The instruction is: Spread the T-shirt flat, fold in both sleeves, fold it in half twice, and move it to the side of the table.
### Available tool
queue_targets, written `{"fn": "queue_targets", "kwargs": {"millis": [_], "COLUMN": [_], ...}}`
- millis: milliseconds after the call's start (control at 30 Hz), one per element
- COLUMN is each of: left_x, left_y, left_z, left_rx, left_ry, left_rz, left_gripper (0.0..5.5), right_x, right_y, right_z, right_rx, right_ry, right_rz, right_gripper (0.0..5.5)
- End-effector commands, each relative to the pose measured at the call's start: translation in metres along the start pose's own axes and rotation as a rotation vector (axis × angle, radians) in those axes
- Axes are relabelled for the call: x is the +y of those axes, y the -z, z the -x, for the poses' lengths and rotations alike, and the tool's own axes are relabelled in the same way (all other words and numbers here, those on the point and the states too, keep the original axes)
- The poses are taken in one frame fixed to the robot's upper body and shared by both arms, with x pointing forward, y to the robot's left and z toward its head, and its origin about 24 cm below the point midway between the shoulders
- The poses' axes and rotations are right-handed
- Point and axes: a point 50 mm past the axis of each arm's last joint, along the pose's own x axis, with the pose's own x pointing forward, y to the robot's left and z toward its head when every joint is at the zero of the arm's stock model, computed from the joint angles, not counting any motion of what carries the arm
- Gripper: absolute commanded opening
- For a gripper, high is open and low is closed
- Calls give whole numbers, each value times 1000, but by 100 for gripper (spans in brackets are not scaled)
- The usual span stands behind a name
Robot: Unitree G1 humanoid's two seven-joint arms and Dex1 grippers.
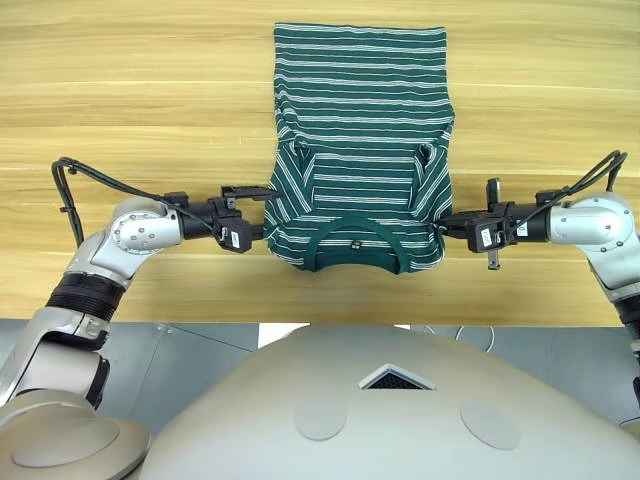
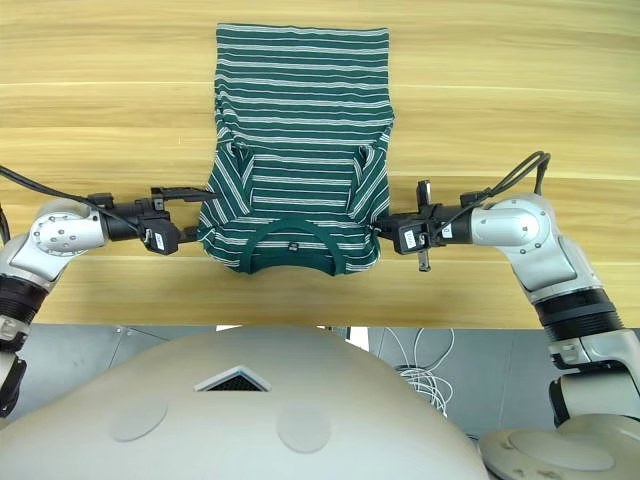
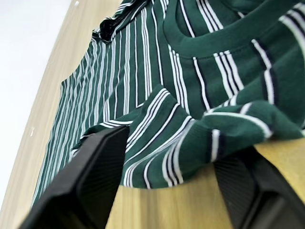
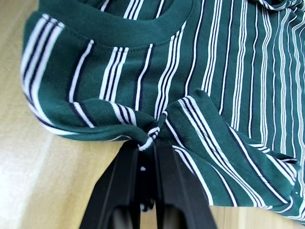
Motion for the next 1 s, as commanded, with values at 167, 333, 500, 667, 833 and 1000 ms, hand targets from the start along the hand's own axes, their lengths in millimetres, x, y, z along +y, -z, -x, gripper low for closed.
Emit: {"fn": "queue_targets", "kwargs": {"millis": [167, 333, 500, 667, 833, 1000], "left_x": [-73, -74, -51, -6, -7, 12], "left_y": [12, 15, 9, -20, -50, -35], "left_z": [-2, 0, 4, 28, 50, 45], "left_rx": [83, 81, -1, -192, -304, -338], "left_ry": [370, 349, 210, -64, -162, -210], "left_rz": [209, 255, 316, 378, 485, 552], "left_gripper": [144, 41, 1, 0, 0, 0], "right_x": [0, -2, -3, 5, 14, -9], "right_y": [-2, -4, -9, -15, -25, -28], "right_z": [-3, -1, 16, 64, 83, 95], "right_rx": [6, -6, -34, -63, -88, -174], "right_ry": [4, 15, 24, 65, 49, 85], "right_rz": [-3, -6, -39, -135, -151, -155], "right_gripper": [19, 19, 19, 19, 19, 19]}}
